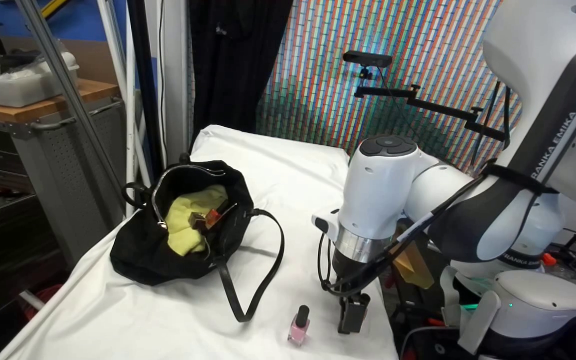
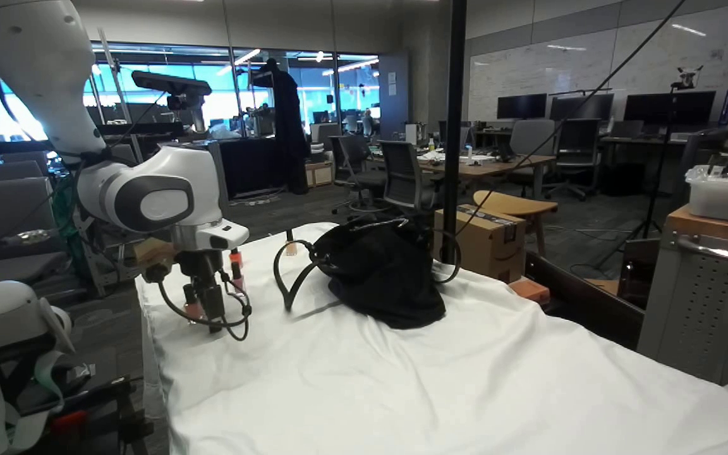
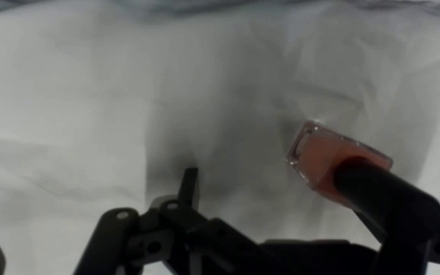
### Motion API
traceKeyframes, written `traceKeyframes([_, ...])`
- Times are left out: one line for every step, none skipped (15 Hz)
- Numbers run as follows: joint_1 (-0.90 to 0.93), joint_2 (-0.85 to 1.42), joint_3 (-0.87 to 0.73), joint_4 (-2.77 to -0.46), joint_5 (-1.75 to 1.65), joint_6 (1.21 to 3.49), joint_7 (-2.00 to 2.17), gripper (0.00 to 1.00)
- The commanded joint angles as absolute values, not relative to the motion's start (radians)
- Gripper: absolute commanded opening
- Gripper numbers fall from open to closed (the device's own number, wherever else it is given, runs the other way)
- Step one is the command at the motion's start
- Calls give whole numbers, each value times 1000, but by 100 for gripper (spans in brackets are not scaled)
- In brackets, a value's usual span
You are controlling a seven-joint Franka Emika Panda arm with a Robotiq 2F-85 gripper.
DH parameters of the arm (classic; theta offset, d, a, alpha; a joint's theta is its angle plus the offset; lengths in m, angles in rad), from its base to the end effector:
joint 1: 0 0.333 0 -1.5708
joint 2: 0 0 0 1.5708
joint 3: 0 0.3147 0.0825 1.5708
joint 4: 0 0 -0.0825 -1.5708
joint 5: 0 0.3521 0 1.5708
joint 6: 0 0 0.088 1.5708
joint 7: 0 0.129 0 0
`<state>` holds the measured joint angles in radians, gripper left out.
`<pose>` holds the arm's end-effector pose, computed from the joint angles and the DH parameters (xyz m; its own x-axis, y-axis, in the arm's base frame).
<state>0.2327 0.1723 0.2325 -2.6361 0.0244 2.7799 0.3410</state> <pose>0.3679 0.1883 0.1936 0.9943 0.0989 -0.0394 0.0975 -0.9946 -0.0365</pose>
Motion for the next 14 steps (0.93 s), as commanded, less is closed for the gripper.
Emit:
traceKeyframes([254,120,222,-2656,22,2789,332,100])
traceKeyframes([258,108,220,-2658,12,2785,339,100])
traceKeyframes([258,99,224,-2658,15,2779,335,100])
traceKeyframes([263,89,224,-2658,9,2772,345,100])
traceKeyframes([264,82,226,-2658,10,2763,344,100])
traceKeyframes([266,71,231,-2661,17,2753,344,100])
traceKeyframes([269,62,234,-2666,19,2748,344,100])
traceKeyframes([274,55,234,-2673,11,2748,353,100])
traceKeyframes([277,48,236,-2678,11,2744,357,100])
traceKeyframes([280,40,238,-2686,12,2743,360,100])
traceKeyframes([283,34,241,-2694,15,2742,357,100])
traceKeyframes([285,27,245,-2702,21,2743,355,100])
traceKeyframes([289,27,248,-2709,20,2751,354,100])
traceKeyframes([290,29,251,-2715,20,2759,347,100])
